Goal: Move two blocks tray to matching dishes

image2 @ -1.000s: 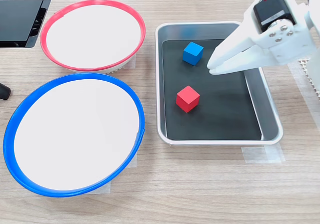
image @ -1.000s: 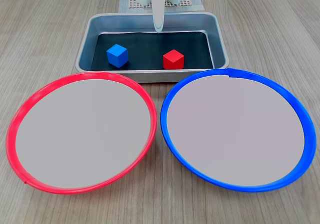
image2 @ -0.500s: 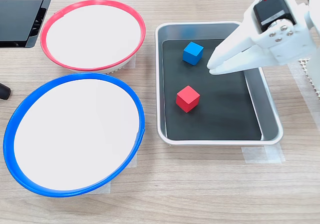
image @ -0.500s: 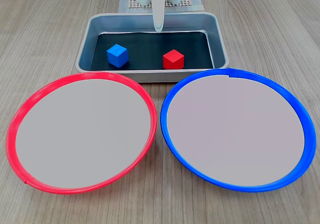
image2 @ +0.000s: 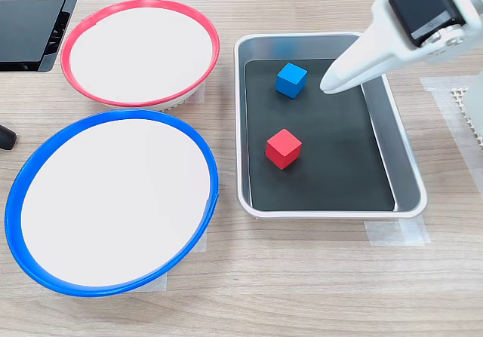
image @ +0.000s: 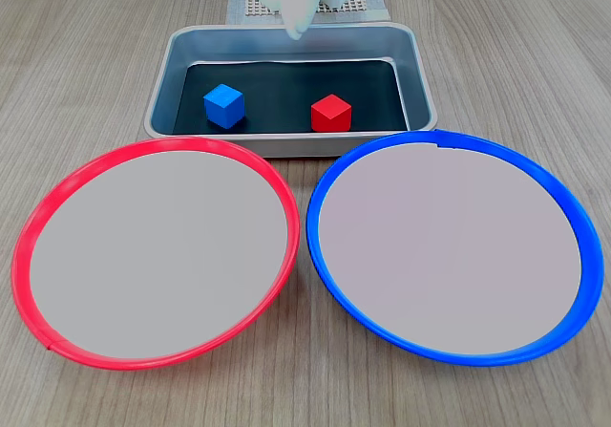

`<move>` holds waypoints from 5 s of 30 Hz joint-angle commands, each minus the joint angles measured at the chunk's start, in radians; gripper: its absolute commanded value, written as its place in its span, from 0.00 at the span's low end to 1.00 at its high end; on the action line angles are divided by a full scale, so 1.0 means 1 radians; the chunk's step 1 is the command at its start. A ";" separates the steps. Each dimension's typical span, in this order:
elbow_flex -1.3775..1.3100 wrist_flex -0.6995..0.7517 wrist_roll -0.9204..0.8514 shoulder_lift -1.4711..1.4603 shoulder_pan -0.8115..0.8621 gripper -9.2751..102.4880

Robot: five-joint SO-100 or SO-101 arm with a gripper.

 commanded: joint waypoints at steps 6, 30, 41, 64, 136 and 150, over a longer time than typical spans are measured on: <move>-0.423 0.025 -0.160 -0.617 -0.060 0.22; -0.595 -0.060 -0.291 -1.092 -0.089 0.08; -1.299 0.126 -0.275 -1.213 0.133 0.08; -1.229 0.311 -0.546 -1.190 0.190 0.08; -1.072 -0.647 0.046 -1.312 -0.222 0.08; 0.140 -0.881 0.730 -0.052 -0.002 0.08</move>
